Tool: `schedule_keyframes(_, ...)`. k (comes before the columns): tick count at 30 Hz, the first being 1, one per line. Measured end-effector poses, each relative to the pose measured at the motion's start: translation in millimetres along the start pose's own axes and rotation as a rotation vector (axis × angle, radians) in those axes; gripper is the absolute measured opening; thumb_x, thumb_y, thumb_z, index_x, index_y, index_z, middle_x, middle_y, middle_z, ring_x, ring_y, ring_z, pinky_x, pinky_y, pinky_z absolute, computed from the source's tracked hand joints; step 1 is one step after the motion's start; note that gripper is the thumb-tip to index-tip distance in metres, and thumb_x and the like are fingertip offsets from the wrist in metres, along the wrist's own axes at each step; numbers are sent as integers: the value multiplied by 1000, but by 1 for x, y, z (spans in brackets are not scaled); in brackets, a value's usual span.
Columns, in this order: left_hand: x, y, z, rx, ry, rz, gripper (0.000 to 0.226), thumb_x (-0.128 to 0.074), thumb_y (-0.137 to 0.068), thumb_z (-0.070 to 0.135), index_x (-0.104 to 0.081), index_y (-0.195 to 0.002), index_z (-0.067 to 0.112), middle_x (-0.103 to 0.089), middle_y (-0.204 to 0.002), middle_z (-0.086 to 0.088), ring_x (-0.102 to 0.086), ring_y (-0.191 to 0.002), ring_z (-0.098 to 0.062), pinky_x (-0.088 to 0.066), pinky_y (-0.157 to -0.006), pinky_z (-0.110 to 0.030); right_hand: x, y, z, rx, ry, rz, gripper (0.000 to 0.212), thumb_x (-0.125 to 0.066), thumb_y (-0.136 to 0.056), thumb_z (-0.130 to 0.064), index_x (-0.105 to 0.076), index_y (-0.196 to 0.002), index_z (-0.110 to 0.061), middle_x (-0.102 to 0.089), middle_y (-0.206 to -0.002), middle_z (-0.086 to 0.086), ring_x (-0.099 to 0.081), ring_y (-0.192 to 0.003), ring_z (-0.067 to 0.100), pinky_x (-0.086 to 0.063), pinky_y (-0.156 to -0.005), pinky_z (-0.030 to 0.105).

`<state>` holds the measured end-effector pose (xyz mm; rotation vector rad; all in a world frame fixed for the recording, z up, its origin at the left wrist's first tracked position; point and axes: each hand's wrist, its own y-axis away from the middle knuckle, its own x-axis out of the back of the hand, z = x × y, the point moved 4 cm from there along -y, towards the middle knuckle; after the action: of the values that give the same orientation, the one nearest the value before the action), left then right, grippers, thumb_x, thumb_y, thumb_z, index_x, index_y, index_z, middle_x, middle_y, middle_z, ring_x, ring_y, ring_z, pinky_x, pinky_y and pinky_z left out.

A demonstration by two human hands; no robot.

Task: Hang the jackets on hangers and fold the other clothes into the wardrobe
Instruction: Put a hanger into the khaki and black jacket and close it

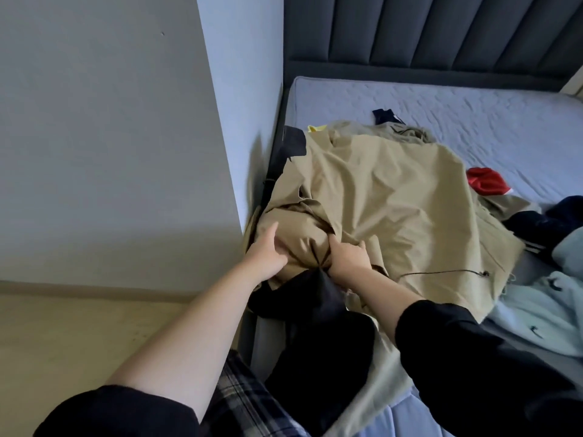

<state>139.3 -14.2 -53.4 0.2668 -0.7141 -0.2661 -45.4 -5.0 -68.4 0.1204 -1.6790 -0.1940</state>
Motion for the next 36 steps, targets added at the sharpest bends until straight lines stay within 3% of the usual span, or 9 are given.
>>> schedule_keyframes(4,-13,-12,-16,22,-110,9,75,-59,-88,27,-19,-152,23,-30,-154,-5,-33,-138,-27,-34,-108,-34,13,-6,7,-30,-241,137,15,-45,-79,-8,-48,-90,-17,-63,-91,12,-59,-92,37,-37,-70,32)
schedule_keyframes(11,-23,-15,-23,-244,-442,-82,78,-37,-88,68,-21,-151,25,-34,-153,-3,-29,-141,-23,-26,-113,-46,95,-16,58,-277,-507,586,34,-39,-77,-3,-62,-99,-15,-65,-94,12,-57,-91,35,-48,-79,37)
schedule_keyframes(14,-22,-15,-18,-272,-495,-155,98,-29,-69,87,-26,-149,30,-37,-151,-2,-32,-139,-24,-27,-113,-49,112,-26,76,-364,-518,519,28,-39,-77,-4,-59,-95,-14,-62,-89,9,-55,-85,32,-46,-76,35)
schedule_keyframes(20,-19,-4,-20,-297,-756,-234,78,-76,-69,53,-51,-135,20,-53,-132,-4,-44,-125,-25,-38,-104,-37,96,-23,72,-240,-430,278,16,-46,-76,-5,-55,-85,-13,-60,-87,10,-58,-88,35,-46,-69,36)
schedule_keyframes(23,-17,-4,-25,-203,-571,-129,44,-79,-76,32,-67,-116,18,-60,-118,-5,-52,-114,-23,-43,-94,-29,103,-2,49,8,-385,530,44,-45,-73,-2,-60,-114,-7,-56,-116,13,-50,-109,33,-44,-87,40)
schedule_keyframes(25,-16,0,-22,-181,-485,-85,19,-75,-79,22,-73,-97,15,-66,-104,-1,-59,-103,-19,-44,-83,-25,110,21,21,137,-445,630,35,-47,-78,-5,-62,-110,-7,-58,-107,10,-52,-101,26,-39,-77,30)
schedule_keyframes(27,-12,2,-17,-207,-441,-24,5,-71,-80,17,-74,-82,13,-71,-92,2,-63,-94,-17,-46,-77,-25,105,37,-5,131,-512,384,21,-57,-86,-26,-64,-100,-13,-62,-89,0,-56,-85,18,-39,-70,27)
schedule_keyframes(31,11,12,1,-176,-270,150,17,-70,-77,13,-65,-64,23,-65,-75,7,-61,-81,-17,-43,-68,-25,70,66,-35,228,-148,-301,67,-75,-71,-52,-53,-121,-14,-61,-114,2,-57,-106,24,-48,-87,35)
schedule_keyframes(36,21,29,34,-199,-198,163,23,-67,-86,22,-59,-65,23,-58,-71,9,-56,-73,-15,-39,-63,-26,82,66,-12,263,372,-19,24,-52,-87,-6,-62,-107,-16,-65,-111,6,-62,-104,30,-42,-66,32)
